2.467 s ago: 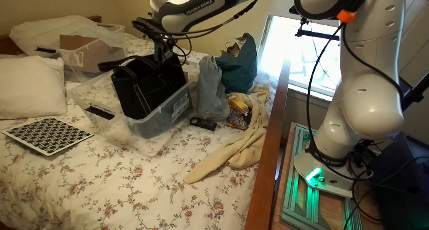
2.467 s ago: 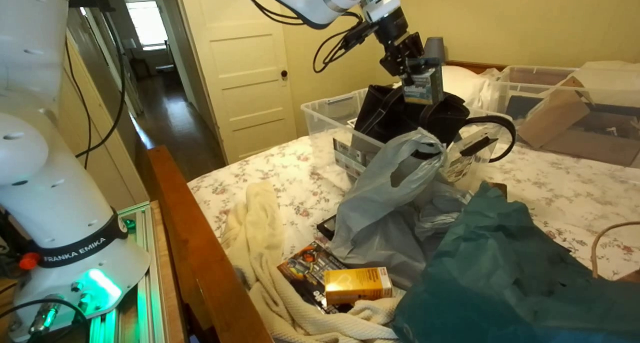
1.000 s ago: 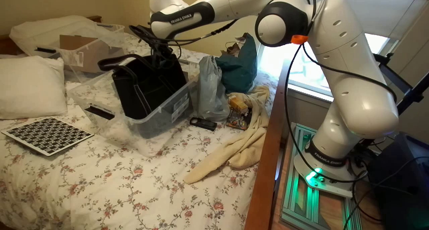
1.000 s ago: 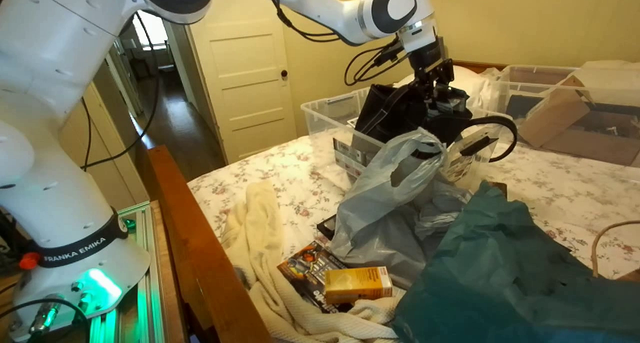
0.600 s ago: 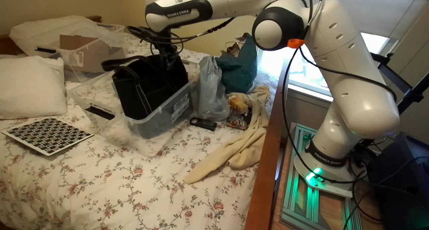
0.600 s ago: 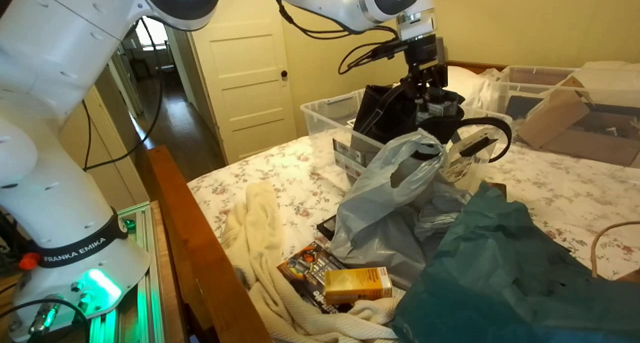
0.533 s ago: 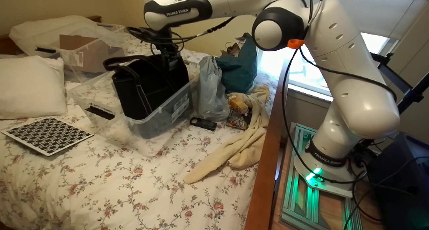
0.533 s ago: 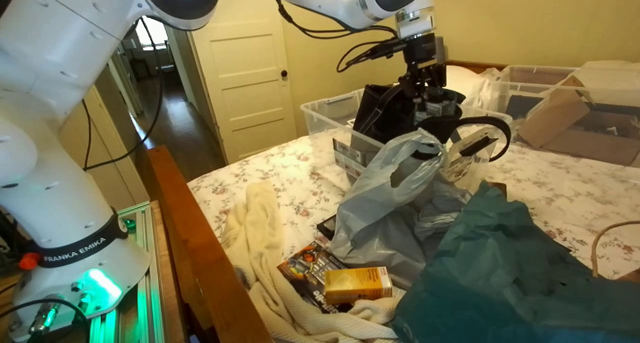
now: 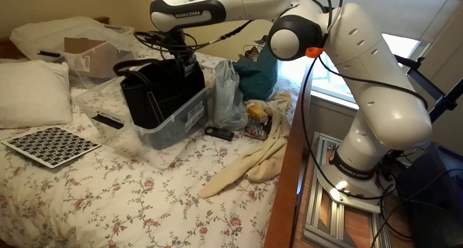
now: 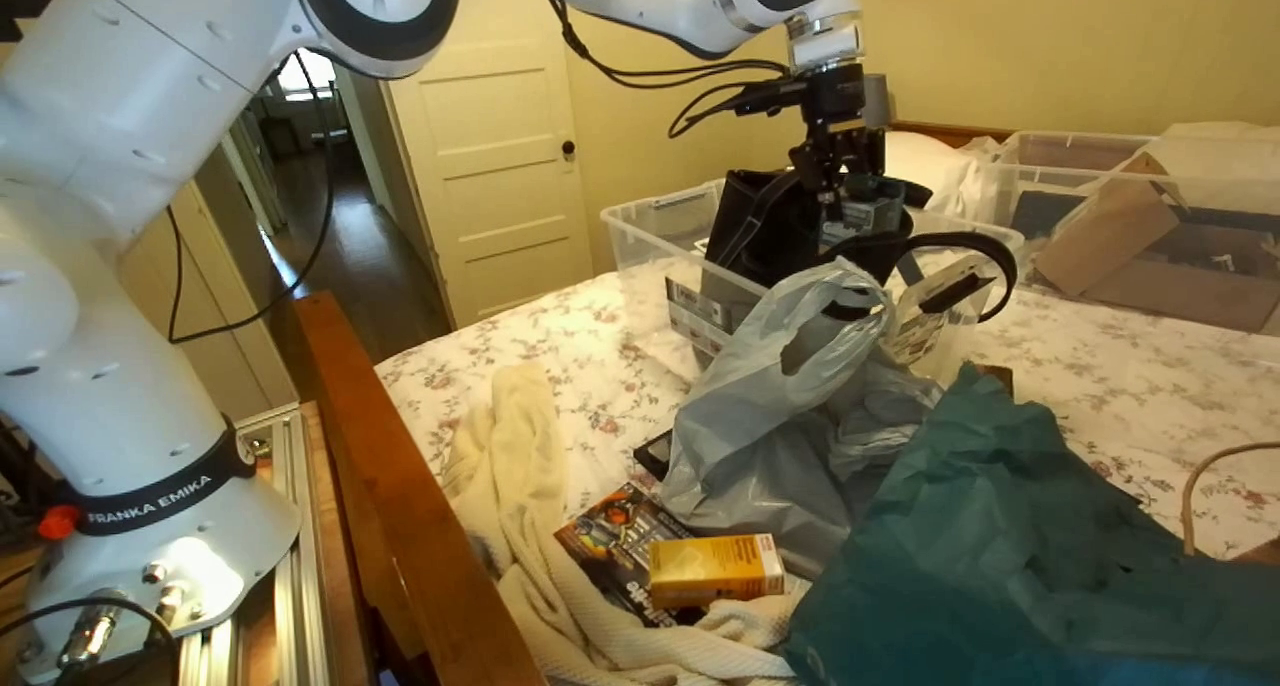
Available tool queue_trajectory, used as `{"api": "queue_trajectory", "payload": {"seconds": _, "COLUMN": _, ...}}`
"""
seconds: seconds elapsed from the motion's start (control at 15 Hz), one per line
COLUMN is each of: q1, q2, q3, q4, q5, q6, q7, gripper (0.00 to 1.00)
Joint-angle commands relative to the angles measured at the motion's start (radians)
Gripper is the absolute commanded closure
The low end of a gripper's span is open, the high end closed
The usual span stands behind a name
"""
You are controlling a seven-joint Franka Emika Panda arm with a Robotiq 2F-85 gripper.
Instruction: Put the grey box inside the black bag.
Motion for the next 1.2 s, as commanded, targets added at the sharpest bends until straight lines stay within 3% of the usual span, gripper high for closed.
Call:
{"api": "queue_trajectory", "payload": {"seconds": 0.0, "q1": -0.013, "q2": 0.054, "q3": 0.001, "q4": 0.075, "q5": 0.020, "q6": 0.068, "q7": 0.059, "gripper": 0.87}}
{"api": "queue_trajectory", "payload": {"seconds": 0.47, "q1": -0.020, "q2": 0.135, "q3": -0.009, "q4": 0.091, "q5": 0.020, "q6": 0.289, "q7": 0.227, "gripper": 0.87}}
{"api": "queue_trajectory", "payload": {"seconds": 0.67, "q1": -0.020, "q2": 0.172, "q3": -0.021, "q4": 0.104, "q5": 0.012, "q6": 0.334, "q7": 0.301, "gripper": 0.87}}
{"api": "queue_trajectory", "payload": {"seconds": 0.93, "q1": -0.028, "q2": 0.192, "q3": -0.002, "q4": 0.131, "q5": 0.017, "q6": 0.275, "q7": 0.247, "gripper": 0.87}}
{"api": "queue_trajectory", "payload": {"seconds": 1.13, "q1": -0.043, "q2": 0.159, "q3": 0.040, "q4": 0.113, "q5": 0.034, "q6": 0.229, "q7": 0.110, "gripper": 0.87}}
